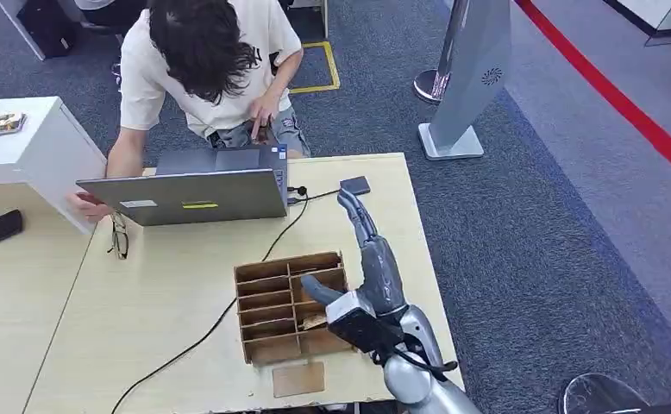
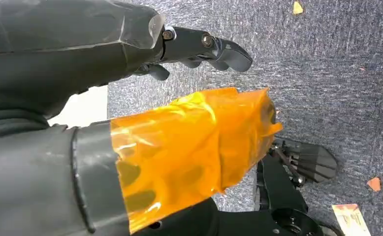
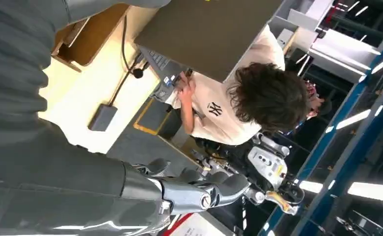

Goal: Pass the card to the sensor for recognition and then transmit it.

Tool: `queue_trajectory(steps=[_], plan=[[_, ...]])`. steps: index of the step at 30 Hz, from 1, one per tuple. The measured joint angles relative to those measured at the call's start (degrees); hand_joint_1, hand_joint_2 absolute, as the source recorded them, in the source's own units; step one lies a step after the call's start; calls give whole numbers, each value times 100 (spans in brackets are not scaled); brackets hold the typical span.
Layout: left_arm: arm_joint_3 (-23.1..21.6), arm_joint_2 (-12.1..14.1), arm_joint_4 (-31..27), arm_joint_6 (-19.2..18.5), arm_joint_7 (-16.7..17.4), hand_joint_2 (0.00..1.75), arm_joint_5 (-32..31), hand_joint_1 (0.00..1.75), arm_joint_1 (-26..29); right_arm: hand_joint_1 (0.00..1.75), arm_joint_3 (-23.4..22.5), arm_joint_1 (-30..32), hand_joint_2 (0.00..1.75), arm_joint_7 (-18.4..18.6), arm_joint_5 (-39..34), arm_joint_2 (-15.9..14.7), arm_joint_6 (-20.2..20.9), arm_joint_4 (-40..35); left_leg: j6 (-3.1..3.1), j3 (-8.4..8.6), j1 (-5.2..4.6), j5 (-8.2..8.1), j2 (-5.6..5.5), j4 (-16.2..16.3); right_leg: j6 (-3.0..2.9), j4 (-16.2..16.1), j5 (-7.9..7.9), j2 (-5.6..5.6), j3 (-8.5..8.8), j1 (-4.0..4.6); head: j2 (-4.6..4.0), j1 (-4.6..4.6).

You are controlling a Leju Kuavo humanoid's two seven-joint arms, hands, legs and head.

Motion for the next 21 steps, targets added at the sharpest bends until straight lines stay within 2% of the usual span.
queue_trajectory(steps=[4, 5, 11, 21], plan=[[22, 0, 0, 7, -2, 0, 35, 0, 0, 0, -4, 111, 175, -158, -383, -35, 267, -120, 0, 1, 0, 0, -1, 0, 0, 0, 0, 0, 0, 0, 0, 0], [37, 0, 0, 13, -4, 0, 37, 0, 0, 0, -4, 185, 0, -234, -541, -48, 400, -166, 0, 0, 0, 0, -1, 0, 0, 0, 0, -1, 0, 0, 0, 2], [44, 0, 0, 28, -7, 0, -46, 0, -1, 0, -22, 604, 0, -728, -1463, -107, 1100, -267, 3, -1, 0, -3, 0, 0, 0, -1, -2, -1, 0, 0, 0, 0], [42, 0, 0, 37, 7, 0, -105, 0, 1, 0, -291, 1151, 0, -933, -2017, -131, 1619, -205, 3, -1, 0, -3, -1, 0, 0, -2, -2, -1, 0, 0, 0, 0]])
